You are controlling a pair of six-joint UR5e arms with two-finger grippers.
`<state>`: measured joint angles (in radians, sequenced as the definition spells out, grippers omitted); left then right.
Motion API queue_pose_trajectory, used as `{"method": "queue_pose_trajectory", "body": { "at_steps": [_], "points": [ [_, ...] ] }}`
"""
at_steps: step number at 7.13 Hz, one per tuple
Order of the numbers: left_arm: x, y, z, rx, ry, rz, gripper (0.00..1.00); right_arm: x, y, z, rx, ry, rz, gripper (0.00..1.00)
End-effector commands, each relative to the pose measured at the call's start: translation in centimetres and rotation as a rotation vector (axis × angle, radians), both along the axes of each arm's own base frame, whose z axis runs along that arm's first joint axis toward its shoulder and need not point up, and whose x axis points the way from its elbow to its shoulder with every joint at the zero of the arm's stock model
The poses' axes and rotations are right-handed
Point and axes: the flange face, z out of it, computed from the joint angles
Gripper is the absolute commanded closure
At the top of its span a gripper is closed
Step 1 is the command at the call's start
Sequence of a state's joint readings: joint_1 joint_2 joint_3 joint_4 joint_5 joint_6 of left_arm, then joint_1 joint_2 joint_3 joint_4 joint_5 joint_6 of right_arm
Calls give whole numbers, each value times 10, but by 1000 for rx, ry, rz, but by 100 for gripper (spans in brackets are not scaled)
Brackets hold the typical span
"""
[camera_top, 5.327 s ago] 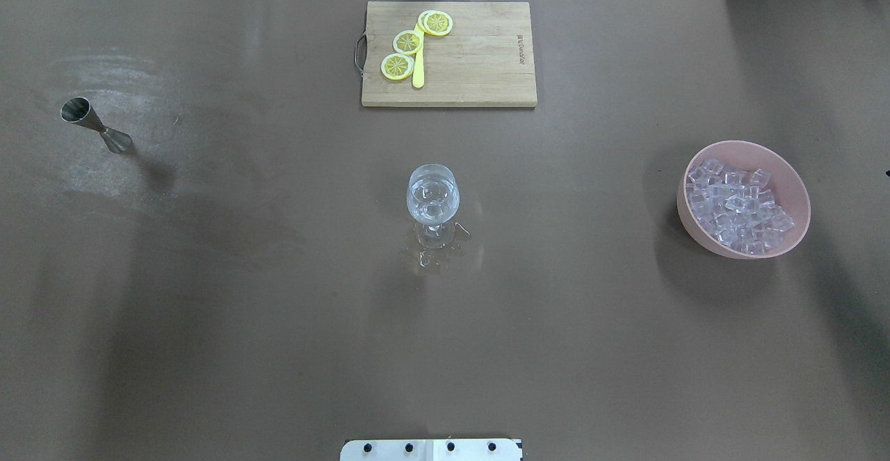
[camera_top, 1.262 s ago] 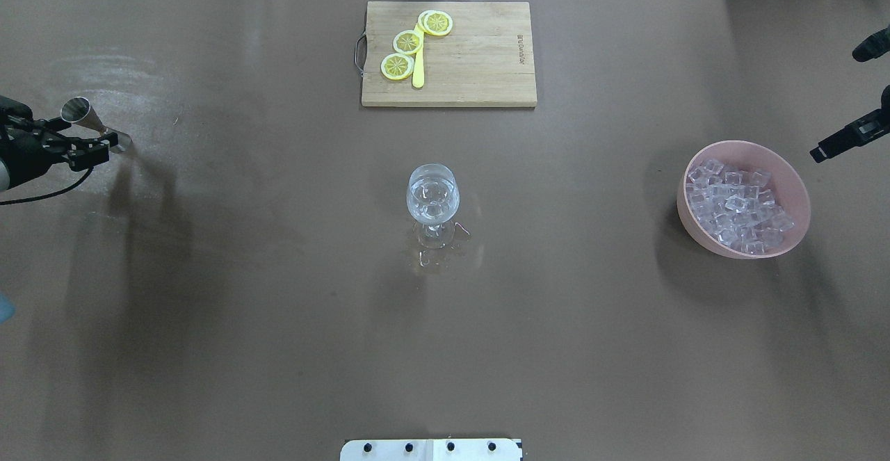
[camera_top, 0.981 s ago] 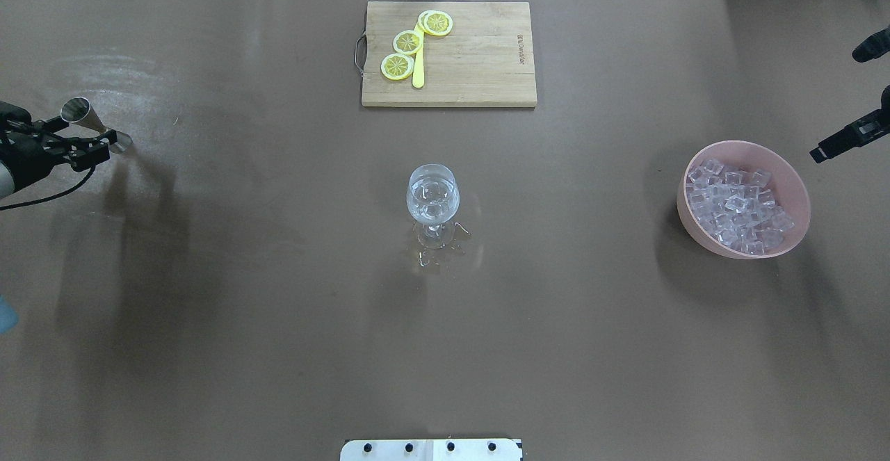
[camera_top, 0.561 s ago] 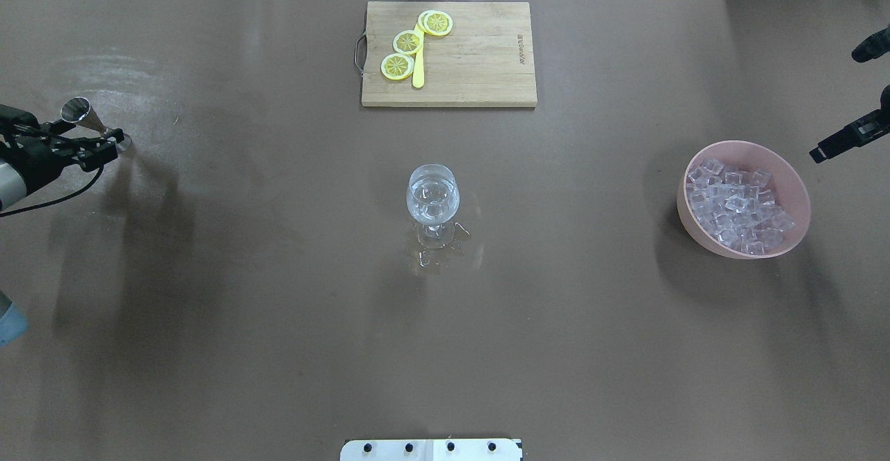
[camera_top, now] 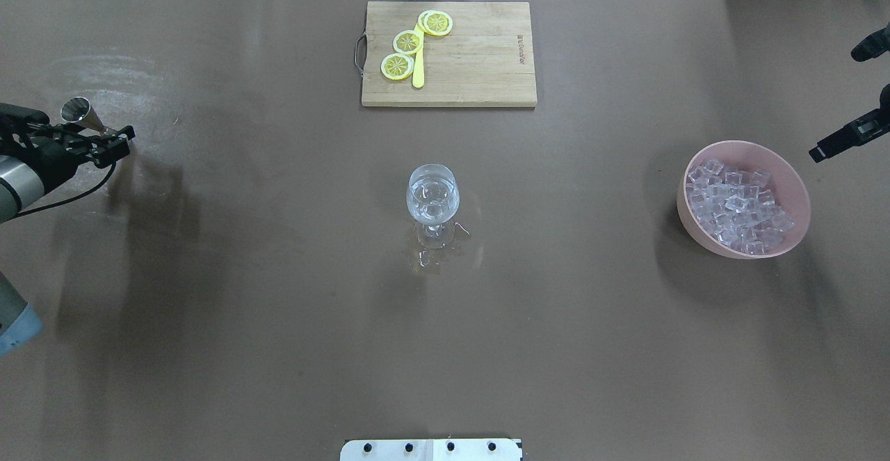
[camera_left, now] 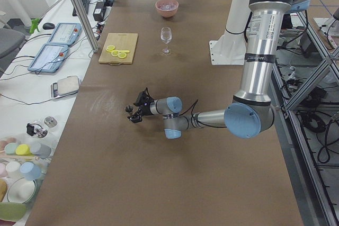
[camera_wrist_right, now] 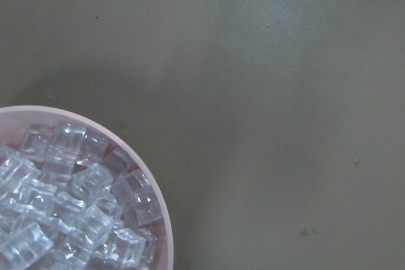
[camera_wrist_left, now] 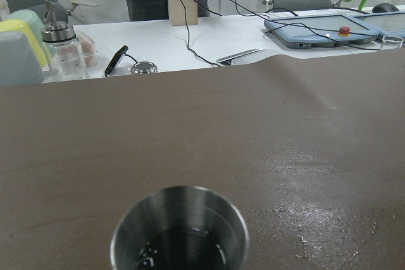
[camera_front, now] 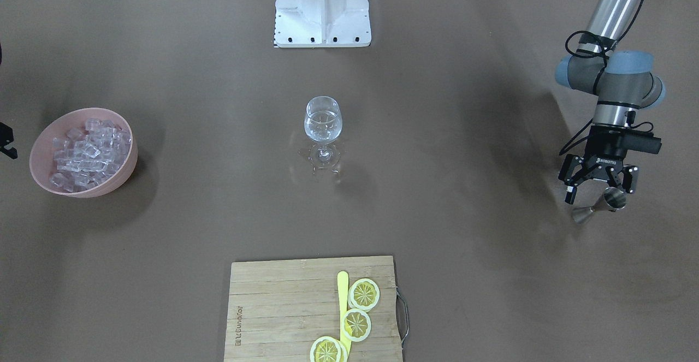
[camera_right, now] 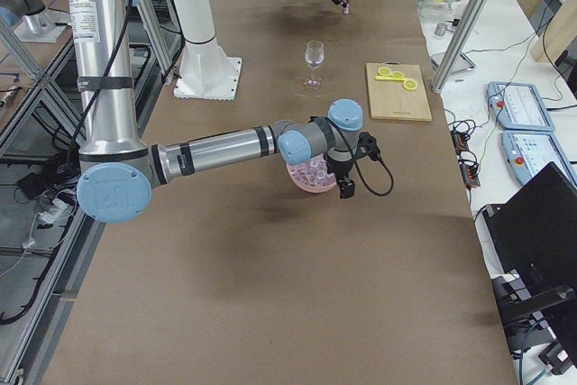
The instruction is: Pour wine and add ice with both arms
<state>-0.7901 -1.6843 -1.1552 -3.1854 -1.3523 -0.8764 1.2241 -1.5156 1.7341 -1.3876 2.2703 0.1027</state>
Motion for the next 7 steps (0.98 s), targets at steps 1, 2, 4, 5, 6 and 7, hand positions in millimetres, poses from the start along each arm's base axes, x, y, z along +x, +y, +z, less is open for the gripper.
{"method": "queue_pose_trajectory", "body": {
  "at_steps": [1, 2, 4, 5, 6, 7],
  "points": [
    [2, -1, 4, -15, 2, 2, 5, 0, 0, -1, 2, -1, 0, 0],
    [2, 1, 6, -17, 2, 5, 12, 0, -1, -1, 2, -1, 0, 0],
    [-1, 3, 10, -22, -4, 5, 34, -1, -2, -3, 6, -2, 0, 0],
    [-1, 4, 10, -23, -2, 6, 56, -1, -2, -3, 6, -2, 0, 0],
    [-2, 4, 10, -34, 15, 1, 79, -1, -2, -3, 6, -2, 0, 0],
    [0, 2, 4, -42, 53, -9, 87, 0, -1, -2, 5, -2, 0, 0]
  ]
}}
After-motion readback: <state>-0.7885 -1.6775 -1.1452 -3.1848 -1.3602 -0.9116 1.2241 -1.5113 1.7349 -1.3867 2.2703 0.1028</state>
